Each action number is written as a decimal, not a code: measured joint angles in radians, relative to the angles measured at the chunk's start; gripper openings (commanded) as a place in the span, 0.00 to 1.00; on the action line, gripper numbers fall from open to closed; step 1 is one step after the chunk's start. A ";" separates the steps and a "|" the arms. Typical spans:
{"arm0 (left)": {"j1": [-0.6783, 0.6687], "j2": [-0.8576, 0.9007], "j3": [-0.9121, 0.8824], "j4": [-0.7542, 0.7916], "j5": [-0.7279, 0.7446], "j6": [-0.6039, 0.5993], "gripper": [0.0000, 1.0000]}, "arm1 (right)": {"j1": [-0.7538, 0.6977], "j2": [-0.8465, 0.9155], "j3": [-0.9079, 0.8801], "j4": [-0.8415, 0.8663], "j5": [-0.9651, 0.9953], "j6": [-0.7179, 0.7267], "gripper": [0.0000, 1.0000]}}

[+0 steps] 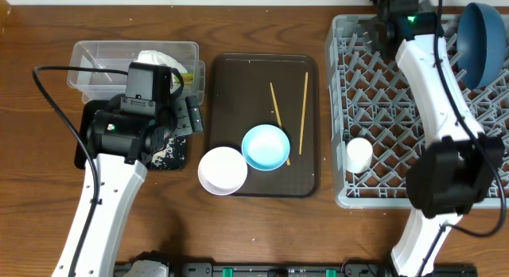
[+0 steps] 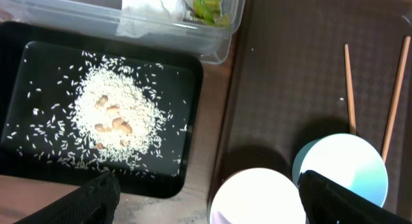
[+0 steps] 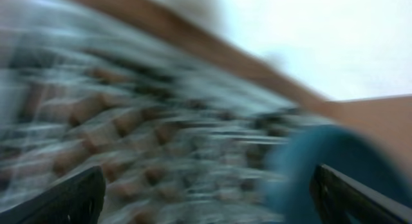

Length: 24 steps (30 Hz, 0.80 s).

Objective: Sort waste into correct bins and load items into the dishwasher rack
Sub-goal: 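Reach the right gripper to the light-blue bowl and grasp its rim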

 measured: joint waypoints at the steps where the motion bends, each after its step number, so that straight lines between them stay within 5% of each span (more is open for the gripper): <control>1: 0.000 0.000 0.000 -0.001 0.000 0.000 0.91 | 0.010 -0.016 0.000 -0.035 -0.058 0.041 0.99; 4: 0.000 0.000 0.000 -0.002 0.000 0.000 0.91 | 0.048 -0.070 0.000 -0.123 -0.301 0.152 0.99; 11: 0.000 0.000 0.000 -0.002 0.000 0.000 0.91 | 0.143 -0.088 -0.014 -0.262 -0.716 0.256 0.79; 24: 0.000 0.000 0.000 -0.002 0.000 0.000 0.91 | 0.351 -0.051 -0.342 -0.242 -0.674 0.435 0.62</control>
